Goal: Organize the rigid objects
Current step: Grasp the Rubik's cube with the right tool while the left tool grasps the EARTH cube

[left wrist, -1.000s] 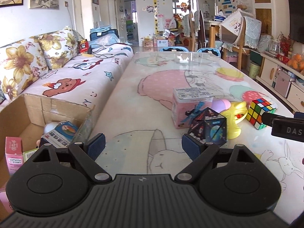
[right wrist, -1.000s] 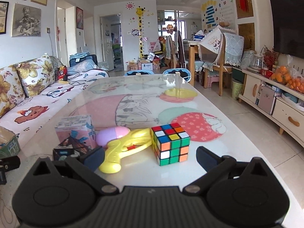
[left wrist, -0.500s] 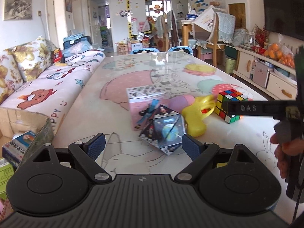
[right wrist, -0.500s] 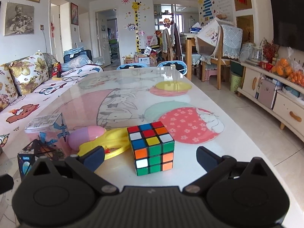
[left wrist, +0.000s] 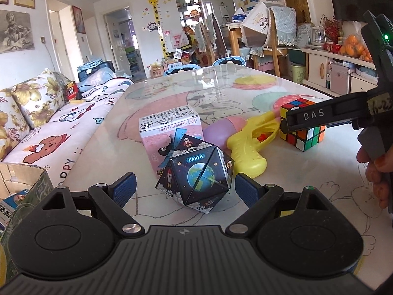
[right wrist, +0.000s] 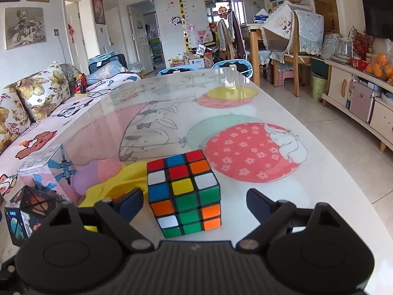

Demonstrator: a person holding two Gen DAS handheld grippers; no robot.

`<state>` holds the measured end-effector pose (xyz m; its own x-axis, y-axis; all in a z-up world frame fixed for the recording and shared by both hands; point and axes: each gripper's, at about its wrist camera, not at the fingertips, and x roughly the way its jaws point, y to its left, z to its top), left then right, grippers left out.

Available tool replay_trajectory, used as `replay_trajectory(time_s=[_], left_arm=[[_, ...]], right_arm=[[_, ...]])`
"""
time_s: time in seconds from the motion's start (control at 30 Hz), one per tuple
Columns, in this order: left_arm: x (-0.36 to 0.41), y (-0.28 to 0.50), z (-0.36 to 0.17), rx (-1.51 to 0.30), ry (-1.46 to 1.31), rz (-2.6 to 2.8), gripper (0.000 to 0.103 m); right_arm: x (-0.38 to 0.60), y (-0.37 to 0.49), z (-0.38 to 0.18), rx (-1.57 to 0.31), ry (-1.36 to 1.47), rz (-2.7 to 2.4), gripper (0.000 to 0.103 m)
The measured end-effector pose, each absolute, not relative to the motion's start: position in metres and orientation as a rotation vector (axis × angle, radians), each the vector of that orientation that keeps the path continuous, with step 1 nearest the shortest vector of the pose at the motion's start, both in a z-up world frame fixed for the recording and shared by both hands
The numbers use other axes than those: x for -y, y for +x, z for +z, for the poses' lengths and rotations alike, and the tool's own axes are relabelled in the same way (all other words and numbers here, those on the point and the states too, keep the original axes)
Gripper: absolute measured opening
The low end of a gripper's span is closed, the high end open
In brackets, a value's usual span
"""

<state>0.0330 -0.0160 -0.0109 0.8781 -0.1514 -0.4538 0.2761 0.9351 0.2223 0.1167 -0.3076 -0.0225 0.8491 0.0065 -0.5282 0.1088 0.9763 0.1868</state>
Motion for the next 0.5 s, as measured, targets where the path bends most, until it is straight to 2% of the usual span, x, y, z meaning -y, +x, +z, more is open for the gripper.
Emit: replay_trajectory(time_s=[0.27,0.4,0.47,0.5], left_arm=[[0.026,0.040,-0.011,-0.444,0.318,-0.207,0.103],[0.028,0.047,-0.011,-0.450,0.319,-0.202,0.103],[0.030,0.051,-0.012,-0.460,0.324,-0.206,0.100],[0.031,0.052,-0.012,-0.467,0.331,-0.205,0.093]], right_arm=[[0.311,0.125,-0.025,-0.579,0.260,-0.028,0.079],[0.307,0.127,-0.024,-0.584,0.237,-0.038,0.058],[0.305,0.127,-0.024,-0.586,0.225,-0.042,0.056],[0.306,0.128,-0.024,-0.586,0.225,-0.042,0.056]])
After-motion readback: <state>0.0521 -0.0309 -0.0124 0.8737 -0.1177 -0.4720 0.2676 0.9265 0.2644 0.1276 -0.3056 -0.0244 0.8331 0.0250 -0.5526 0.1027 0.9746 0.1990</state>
